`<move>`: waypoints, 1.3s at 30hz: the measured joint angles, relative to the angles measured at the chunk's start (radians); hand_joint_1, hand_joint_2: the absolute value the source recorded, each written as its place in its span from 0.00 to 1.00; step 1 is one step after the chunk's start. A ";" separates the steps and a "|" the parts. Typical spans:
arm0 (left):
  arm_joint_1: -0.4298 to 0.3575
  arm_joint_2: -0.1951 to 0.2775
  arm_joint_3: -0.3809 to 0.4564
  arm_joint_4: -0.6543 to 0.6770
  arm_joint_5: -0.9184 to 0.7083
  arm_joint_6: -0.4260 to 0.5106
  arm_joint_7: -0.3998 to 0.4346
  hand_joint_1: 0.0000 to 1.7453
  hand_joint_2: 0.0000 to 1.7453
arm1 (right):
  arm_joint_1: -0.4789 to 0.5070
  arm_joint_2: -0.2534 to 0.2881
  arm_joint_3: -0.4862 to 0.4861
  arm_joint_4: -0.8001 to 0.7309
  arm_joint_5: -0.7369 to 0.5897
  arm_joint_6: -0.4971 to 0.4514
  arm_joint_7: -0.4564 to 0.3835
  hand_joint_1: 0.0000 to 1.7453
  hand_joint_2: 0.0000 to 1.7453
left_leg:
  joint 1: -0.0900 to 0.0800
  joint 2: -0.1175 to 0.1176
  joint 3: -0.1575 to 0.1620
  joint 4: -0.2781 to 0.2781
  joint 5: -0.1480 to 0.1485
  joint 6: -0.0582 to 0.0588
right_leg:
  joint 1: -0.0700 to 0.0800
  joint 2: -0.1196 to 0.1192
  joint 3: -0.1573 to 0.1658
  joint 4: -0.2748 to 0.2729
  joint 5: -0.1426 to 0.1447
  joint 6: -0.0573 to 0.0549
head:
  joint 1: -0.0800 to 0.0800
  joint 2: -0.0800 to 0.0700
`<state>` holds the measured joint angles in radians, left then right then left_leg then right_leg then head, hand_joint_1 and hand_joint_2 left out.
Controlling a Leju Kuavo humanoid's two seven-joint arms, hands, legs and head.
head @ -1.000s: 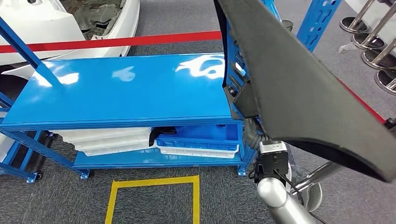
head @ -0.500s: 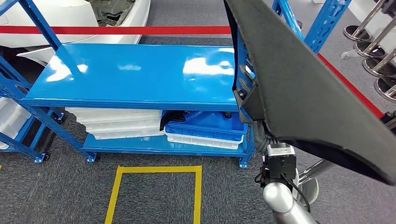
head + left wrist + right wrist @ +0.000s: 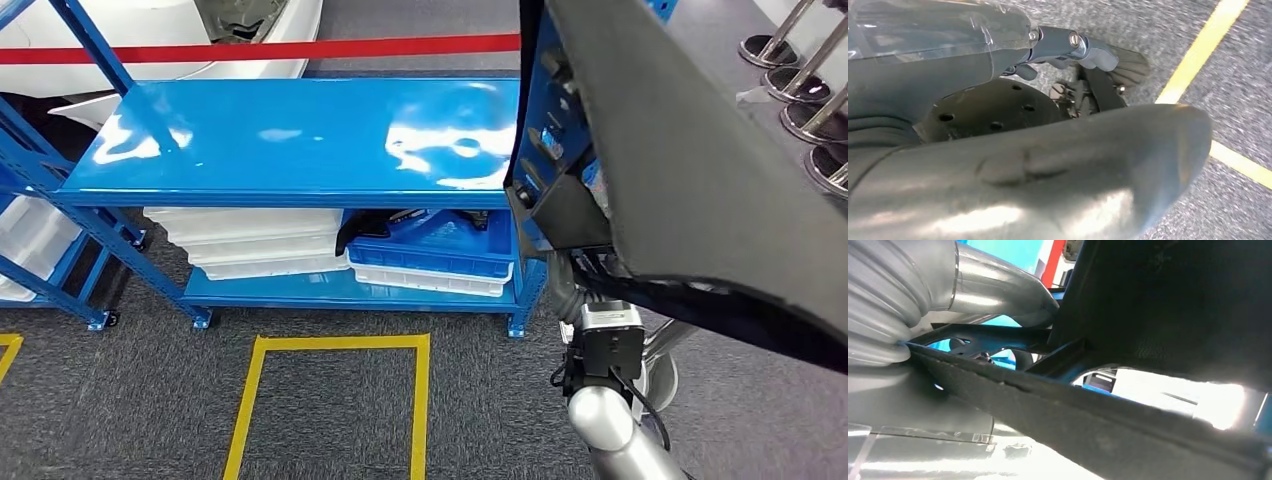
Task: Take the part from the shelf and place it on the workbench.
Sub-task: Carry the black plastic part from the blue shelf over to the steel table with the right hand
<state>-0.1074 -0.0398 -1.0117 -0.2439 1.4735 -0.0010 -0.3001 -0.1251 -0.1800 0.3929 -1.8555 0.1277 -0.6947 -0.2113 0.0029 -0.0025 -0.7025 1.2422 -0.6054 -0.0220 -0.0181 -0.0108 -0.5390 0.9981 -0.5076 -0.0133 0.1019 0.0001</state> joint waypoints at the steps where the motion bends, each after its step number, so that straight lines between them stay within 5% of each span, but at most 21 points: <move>1: 0.000 0.000 0.000 0.000 0.000 0.000 0.001 0.00 0.00 | 0.000 0.000 0.000 0.000 0.001 0.000 0.003 1.00 1.00 | 0.003 0.000 -0.004 0.051 -0.016 -0.003 | 0.000 -0.002 -0.015 0.005 0.008 0.001 | -0.005 0.000; 3: 0.000 0.000 0.000 0.000 0.000 0.001 0.002 0.00 0.00 | 0.000 0.000 0.000 0.000 0.002 0.000 0.007 1.00 1.00 | 0.008 0.000 0.028 0.068 0.016 -0.007 | -0.001 -0.004 -0.045 0.018 0.022 0.005 | -0.014 0.000; 5: -0.001 0.000 0.000 0.000 0.000 0.001 0.002 0.00 0.00 | -0.001 0.000 0.000 0.000 0.003 0.000 0.008 1.00 1.00 | 0.012 -0.001 0.117 -0.041 0.061 -0.006 | -0.002 -0.004 -0.071 0.029 0.035 0.012 | -0.022 0.000; 8: -0.003 0.000 0.000 0.000 -0.002 -0.001 0.000 0.00 0.00 | -0.002 0.000 0.000 0.000 0.004 0.000 0.007 1.00 1.00 | 0.006 -0.004 0.223 -0.217 0.045 0.006 | -0.001 -0.003 -0.091 0.038 0.056 0.030 | -0.032 0.000; 11: -0.001 0.000 0.000 0.000 -0.004 -0.001 -0.002 0.00 0.00 | -0.003 0.000 0.000 0.000 0.005 0.000 0.005 1.00 1.00 | 0.005 0.000 0.215 -0.239 0.059 0.029 | -0.002 -0.002 -0.101 0.040 0.061 0.054 | -0.036 0.000; 13: -0.001 -0.001 0.000 0.000 -0.007 -0.001 -0.002 0.00 0.00 | -0.003 0.000 0.000 0.000 0.007 0.000 0.005 1.00 1.00 | 0.007 0.007 0.193 -0.242 0.079 0.047 | -0.003 0.000 -0.122 0.101 -0.011 0.061 | -0.031 0.000; 15: -0.002 -0.001 0.000 0.000 -0.009 0.000 -0.001 0.00 0.00 | -0.003 0.000 -0.001 0.000 0.013 0.000 0.010 1.00 1.00 | 0.001 0.010 0.162 -0.235 0.097 0.057 | -0.002 0.003 -0.151 0.226 -0.108 0.060 | -0.023 0.000; 16: -0.002 -0.001 0.000 0.000 -0.010 0.001 0.000 0.00 0.00 | -0.002 0.000 -0.001 0.000 0.016 0.000 0.013 1.00 1.00 | -0.002 0.010 0.147 -0.230 0.105 0.059 | -0.001 0.004 -0.158 0.285 -0.130 0.060 | -0.020 0.000; 18: -0.002 -0.001 0.000 0.000 -0.010 0.001 0.001 0.00 0.00 | 0.000 0.000 -0.001 0.000 0.021 0.000 0.018 1.00 1.00 | -0.008 0.012 0.116 -0.218 0.120 0.061 | 0.002 0.005 -0.136 0.321 -0.107 0.054 | -0.014 0.000; 21: -0.003 -0.002 0.000 0.000 -0.011 0.001 0.001 0.00 0.00 | 0.000 0.000 -0.001 0.000 0.024 0.000 0.020 1.00 1.00 | -0.014 0.011 0.082 -0.202 0.137 0.058 | 0.013 0.006 -0.002 0.144 -0.043 0.031 | 0.001 0.000; 22: -0.003 -0.003 0.000 0.000 -0.011 0.001 0.001 0.00 0.00 | 0.000 0.000 -0.001 -0.001 0.024 0.000 0.021 1.00 1.00 | -0.015 0.011 0.076 -0.199 0.144 0.055 | 0.016 0.006 0.039 0.077 -0.046 0.025 | 0.004 0.000; 24: -0.003 -0.004 0.000 0.000 -0.011 0.001 0.001 0.00 0.00 | 0.000 0.000 -0.002 -0.002 0.026 0.000 0.020 1.00 1.00 | -0.014 0.011 0.070 -0.200 0.161 0.045 | 0.022 0.006 0.072 0.009 -0.056 0.019 | 0.004 0.000; 26: -0.002 -0.003 0.000 0.000 -0.011 0.002 0.002 0.00 0.00 | 0.000 0.000 -0.002 -0.002 0.027 0.000 0.020 1.00 1.00 | -0.014 0.007 0.063 -0.202 0.167 0.033 | 0.018 0.004 0.065 -0.009 -0.038 0.012 | 0.009 0.000; 27: -0.002 -0.003 0.000 0.000 -0.011 0.002 0.002 0.00 0.00 | 0.000 0.000 -0.003 -0.002 0.028 0.000 0.020 1.00 1.00 | -0.014 0.004 0.055 -0.188 0.145 0.026 | 0.014 0.002 0.058 -0.017 -0.027 0.006 | 0.008 0.000; 31: -0.001 -0.002 0.000 0.001 -0.010 0.004 0.004 0.00 0.00 | 0.001 0.002 -0.002 -0.002 0.025 0.000 0.018 1.00 1.00 | 0.001 -0.001 0.011 0.013 -0.018 -0.001 | 0.006 -0.003 0.002 -0.012 0.011 -0.007 | -0.014 0.000; 33: -0.002 -0.002 0.000 0.001 -0.011 0.005 0.004 0.00 0.00 | 0.003 0.002 -0.002 -0.002 0.024 0.000 0.015 1.00 1.00 | 0.011 -0.001 0.025 0.069 0.001 -0.012 | 0.002 -0.004 -0.033 0.005 0.022 -0.003 | -0.023 0.000; 35: -0.002 -0.002 0.000 0.001 -0.015 0.005 0.004 0.00 0.00 | 0.004 0.003 -0.002 -0.002 0.025 0.000 0.014 1.00 1.00 | 0.021 -0.001 0.090 0.005 0.067 -0.021 | -0.004 -0.004 -0.066 0.025 0.031 0.007 | -0.031 0.000; 36: -0.002 -0.002 0.000 0.001 -0.017 0.005 0.003 0.00 0.00 | 0.005 0.003 -0.003 -0.002 0.025 0.000 0.014 1.00 1.00 | 0.024 -0.002 0.137 -0.059 0.075 -0.025 | -0.006 -0.004 -0.080 0.035 0.035 0.013 | -0.037 0.000; 39: -0.003 -0.002 0.000 0.001 -0.020 0.010 0.000 0.00 0.00 | 0.006 0.003 -0.007 -0.004 0.030 0.000 0.013 1.00 1.00 | 0.020 -0.004 0.228 -0.212 0.028 -0.011 | -0.004 -0.002 -0.096 0.050 0.050 0.033 | -0.046 0.000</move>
<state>-0.1107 -0.0417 -1.0121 -0.2430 1.4531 0.0093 -0.3003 -0.1191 -0.1766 0.3858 -1.8590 0.1578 -0.6950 -0.1981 0.0228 -0.0060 -0.4746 1.0302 -0.5778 -0.0333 -0.0221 -0.0131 -0.6352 1.0479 -0.4574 0.0198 0.0562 0.0000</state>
